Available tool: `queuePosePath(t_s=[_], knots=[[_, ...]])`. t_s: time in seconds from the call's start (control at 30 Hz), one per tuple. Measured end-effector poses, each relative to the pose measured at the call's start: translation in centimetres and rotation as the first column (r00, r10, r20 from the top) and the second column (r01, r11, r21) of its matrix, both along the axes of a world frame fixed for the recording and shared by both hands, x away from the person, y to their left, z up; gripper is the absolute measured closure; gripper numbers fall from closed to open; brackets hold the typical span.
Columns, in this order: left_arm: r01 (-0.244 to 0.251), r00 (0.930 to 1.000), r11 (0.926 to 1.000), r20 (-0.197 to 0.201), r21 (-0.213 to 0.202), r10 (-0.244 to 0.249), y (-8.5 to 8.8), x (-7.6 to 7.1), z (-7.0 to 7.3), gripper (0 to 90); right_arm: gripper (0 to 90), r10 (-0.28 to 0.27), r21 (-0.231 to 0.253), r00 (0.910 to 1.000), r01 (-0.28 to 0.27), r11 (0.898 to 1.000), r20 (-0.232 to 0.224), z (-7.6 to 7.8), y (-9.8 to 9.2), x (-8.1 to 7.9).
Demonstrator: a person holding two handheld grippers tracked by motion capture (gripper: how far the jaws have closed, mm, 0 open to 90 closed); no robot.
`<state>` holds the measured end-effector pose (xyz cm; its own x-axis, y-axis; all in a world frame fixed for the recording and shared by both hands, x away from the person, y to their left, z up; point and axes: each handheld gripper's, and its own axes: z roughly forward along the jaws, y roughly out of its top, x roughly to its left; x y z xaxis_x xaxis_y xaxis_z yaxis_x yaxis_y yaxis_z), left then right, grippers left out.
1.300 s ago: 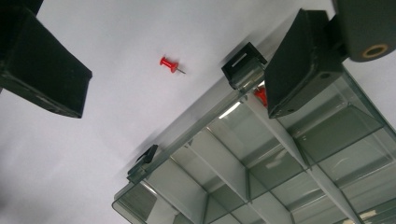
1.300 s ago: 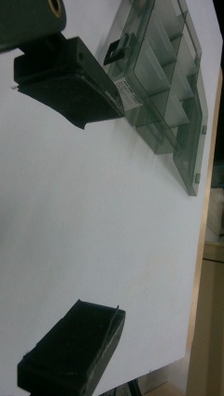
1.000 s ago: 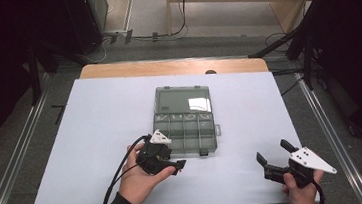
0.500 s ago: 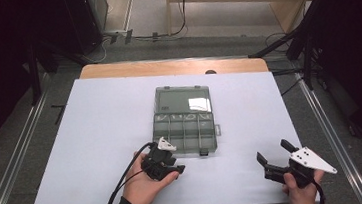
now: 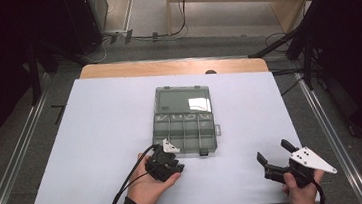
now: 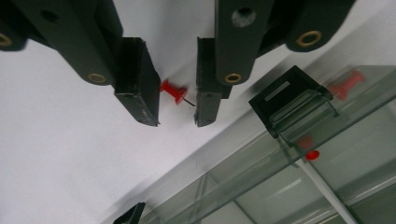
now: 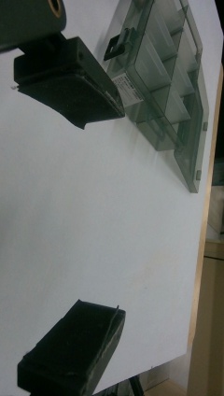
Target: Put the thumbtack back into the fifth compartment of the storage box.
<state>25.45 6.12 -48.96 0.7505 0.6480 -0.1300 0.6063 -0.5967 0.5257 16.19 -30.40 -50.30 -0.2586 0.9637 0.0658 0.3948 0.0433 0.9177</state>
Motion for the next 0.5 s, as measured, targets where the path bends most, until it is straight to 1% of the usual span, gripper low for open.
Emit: queuePosePath(t_s=[0.1,0.27,0.37,0.43,0.5], knots=[[0.005,1.0000,1.0000,0.001,0.001,-0.005,0.10,0.07,-0.02,76.0,5.8,-0.001,-0.002,1.0000,0.001,1.000,0.000,0.00,0.01,0.00],[0.031,0.9995,0.9995,-0.002,0.006,-0.031,0.19,0.11,0.00,76.2,5.8,-0.003,0.004,1.0000,0.003,1.000,0.000,0.00,0.00,0.00],[0.047,0.9989,0.9989,-0.002,-0.002,-0.047,0.34,0.19,-0.03,76.2,5.8,-0.005,0.002,1.0000,0.005,1.000,0.000,0.02,-0.03,-0.03],[0.058,0.9983,0.9982,-0.002,-0.015,-0.058,0.45,0.26,-0.08,76.2,5.8,-0.005,0.004,1.0000,0.005,1.000,0.000,0.02,-0.05,-0.03],[0.073,0.9972,0.9972,-0.009,-0.017,-0.074,0.60,0.40,-0.04,76.2,5.8,-0.005,0.003,1.0000,0.005,1.000,0.000,0.03,-0.06,-0.03]])
